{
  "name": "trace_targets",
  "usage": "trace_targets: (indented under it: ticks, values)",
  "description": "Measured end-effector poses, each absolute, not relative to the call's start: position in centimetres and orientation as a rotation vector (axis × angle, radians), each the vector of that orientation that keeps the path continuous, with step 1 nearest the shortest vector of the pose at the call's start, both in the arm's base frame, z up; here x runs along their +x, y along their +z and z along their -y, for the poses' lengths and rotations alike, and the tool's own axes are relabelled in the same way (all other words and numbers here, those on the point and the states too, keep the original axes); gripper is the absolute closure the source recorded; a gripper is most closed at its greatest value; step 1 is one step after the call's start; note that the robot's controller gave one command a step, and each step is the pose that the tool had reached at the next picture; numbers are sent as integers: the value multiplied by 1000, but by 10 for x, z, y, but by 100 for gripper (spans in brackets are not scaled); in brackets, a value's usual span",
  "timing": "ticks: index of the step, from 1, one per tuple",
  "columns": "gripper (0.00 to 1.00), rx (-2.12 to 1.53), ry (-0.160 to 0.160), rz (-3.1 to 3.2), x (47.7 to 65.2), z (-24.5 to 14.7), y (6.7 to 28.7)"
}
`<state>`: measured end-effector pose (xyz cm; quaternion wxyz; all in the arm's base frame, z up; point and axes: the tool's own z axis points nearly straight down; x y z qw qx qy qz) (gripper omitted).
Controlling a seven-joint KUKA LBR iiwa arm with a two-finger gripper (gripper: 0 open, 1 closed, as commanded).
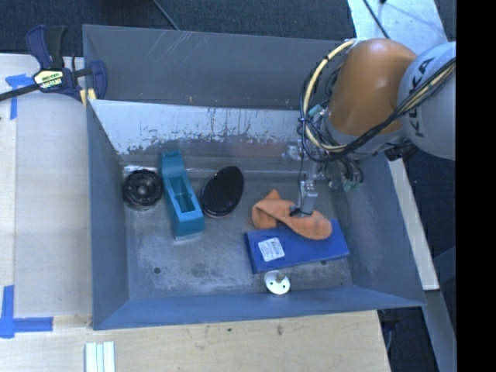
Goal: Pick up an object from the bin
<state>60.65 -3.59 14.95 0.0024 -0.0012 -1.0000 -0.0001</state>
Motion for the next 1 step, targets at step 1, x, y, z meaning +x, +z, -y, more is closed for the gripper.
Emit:
trace_targets:
  ticks: [1]
  values:
    - [0, -3, 0, 3145, 608, 36, 155]
